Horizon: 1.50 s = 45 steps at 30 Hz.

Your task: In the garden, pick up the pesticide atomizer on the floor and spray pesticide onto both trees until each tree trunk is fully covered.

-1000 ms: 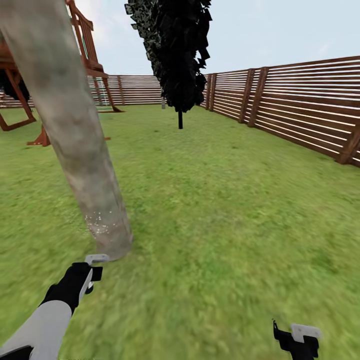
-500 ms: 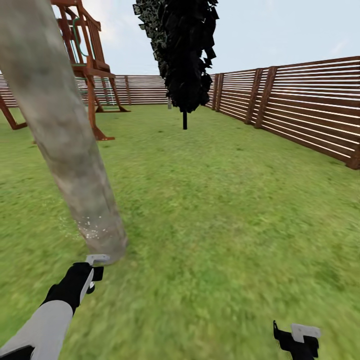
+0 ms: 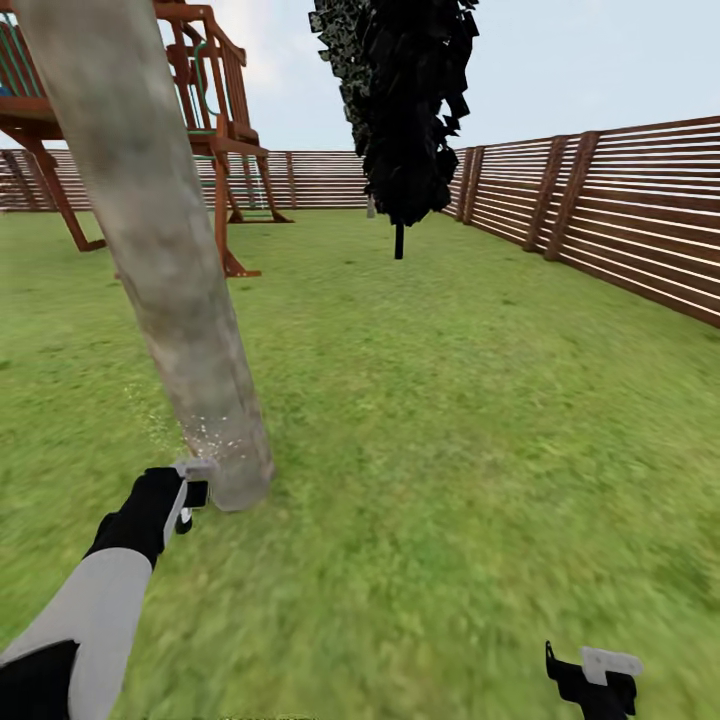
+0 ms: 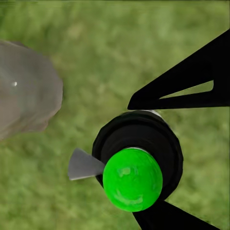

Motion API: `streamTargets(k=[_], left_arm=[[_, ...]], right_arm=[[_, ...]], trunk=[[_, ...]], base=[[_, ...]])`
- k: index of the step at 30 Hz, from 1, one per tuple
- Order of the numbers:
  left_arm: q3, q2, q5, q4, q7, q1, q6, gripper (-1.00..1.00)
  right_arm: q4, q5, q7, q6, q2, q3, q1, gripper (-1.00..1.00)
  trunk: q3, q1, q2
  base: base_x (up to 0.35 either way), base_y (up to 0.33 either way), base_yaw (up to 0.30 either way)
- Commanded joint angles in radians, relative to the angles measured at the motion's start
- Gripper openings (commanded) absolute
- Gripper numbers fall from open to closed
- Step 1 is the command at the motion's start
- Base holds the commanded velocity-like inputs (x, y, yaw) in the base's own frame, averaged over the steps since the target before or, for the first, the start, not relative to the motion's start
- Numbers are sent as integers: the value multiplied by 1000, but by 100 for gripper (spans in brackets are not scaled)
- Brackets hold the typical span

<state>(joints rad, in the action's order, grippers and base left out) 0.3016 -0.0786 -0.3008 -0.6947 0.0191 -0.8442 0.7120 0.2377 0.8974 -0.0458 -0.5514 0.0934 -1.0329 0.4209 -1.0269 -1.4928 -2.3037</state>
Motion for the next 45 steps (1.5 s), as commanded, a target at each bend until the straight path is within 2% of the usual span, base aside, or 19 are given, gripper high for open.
streamTargets(k=[1,4,8,12,14,30,37,45], left_arm=[[1,-3,3,-2,1,-11,8,-100],[-1,-6,-1,-3,-1,-50,16,-100],[-1,-5,-3,-41,-1,-65,19,-100],[-3,3,-3,-115,-1,-66,115,-100],[-4,1,-3,-134,-1,-64,133,-100],[-3,0,-3,-140,-1,-67,136,-100],[-2,-1,-3,-140,1,-64,136,-100],[-2,2,-3,-140,3,-57,135,-100]], right_arm=[[-2,11,-5,-4,0,-6,1,100],[-2,12,-5,-4,2,-6,1,100],[-2,12,-5,-4,2,-6,1,100],[-2,12,-4,-4,2,-6,1,100],[-2,12,-3,-4,2,-6,1,100],[-3,12,-3,-4,0,-4,1,100],[-3,12,-3,-4,-1,-4,1,100],[-2,12,-3,-4,0,-4,1,100]], trunk=[[-1,0,0],[-1,0,0],[-1,0,0],[-1,0,0],[-1,0,0],[-1,0,0],[-1,0,0],[-1,0,0]], base=[[0,0,120],[0,0,23],[0,0,0],[154,-93,0],[163,-221,0],[17,-269,2],[9,-273,233],[212,-205,169]])
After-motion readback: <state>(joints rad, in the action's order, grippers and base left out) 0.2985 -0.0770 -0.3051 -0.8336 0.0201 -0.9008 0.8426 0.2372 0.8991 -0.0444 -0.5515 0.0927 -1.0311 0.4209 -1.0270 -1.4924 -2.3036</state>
